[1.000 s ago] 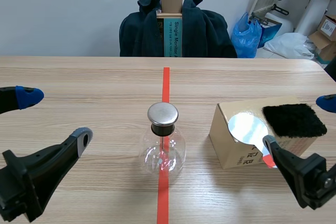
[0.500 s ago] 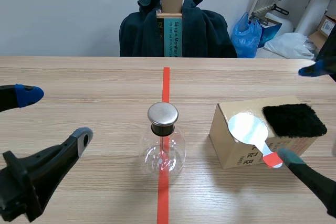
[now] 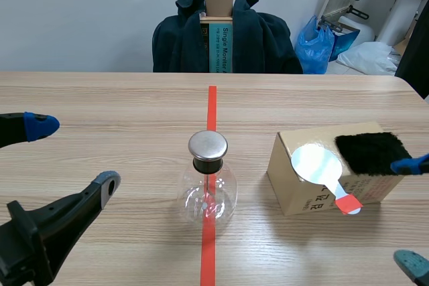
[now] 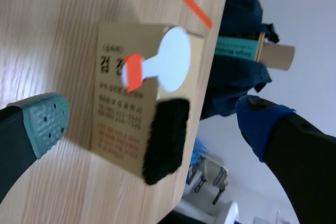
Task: Do the electroscope experiment.
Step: 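Pick up the white charging plate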
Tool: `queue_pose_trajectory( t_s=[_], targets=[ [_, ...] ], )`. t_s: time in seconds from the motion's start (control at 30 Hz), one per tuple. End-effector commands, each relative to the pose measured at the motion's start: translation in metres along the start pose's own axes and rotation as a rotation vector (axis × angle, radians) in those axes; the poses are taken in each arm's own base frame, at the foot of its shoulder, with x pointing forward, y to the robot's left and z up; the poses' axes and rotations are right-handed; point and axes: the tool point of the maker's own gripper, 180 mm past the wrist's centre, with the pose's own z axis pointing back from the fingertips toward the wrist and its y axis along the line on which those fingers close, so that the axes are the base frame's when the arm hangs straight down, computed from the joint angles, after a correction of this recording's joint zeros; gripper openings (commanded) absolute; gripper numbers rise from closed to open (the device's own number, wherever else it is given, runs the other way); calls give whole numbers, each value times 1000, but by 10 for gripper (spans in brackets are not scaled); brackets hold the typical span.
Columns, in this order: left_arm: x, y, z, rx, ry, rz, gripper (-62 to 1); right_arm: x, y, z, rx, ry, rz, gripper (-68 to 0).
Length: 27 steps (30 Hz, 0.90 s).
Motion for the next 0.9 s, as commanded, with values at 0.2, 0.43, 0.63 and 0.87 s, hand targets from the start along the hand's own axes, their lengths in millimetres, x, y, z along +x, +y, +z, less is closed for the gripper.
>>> queue_pose_trajectory(
  t_s=[0.2,0.43,0.63,0.87],
  targets=[
    [10,-1,-1,-5,-38,4,14,-23,-7,-22,-126,85,54,4],
    [10,-1,-1,-5,-37,3,14,-23,-5,-43,-195,128,103,4],
    [9,-1,-1,-5,-35,0,14,-20,1,-60,-197,166,107,4],
    [9,-1,-1,-5,-35,0,14,-16,1,-69,-214,215,104,4]
  ],
)
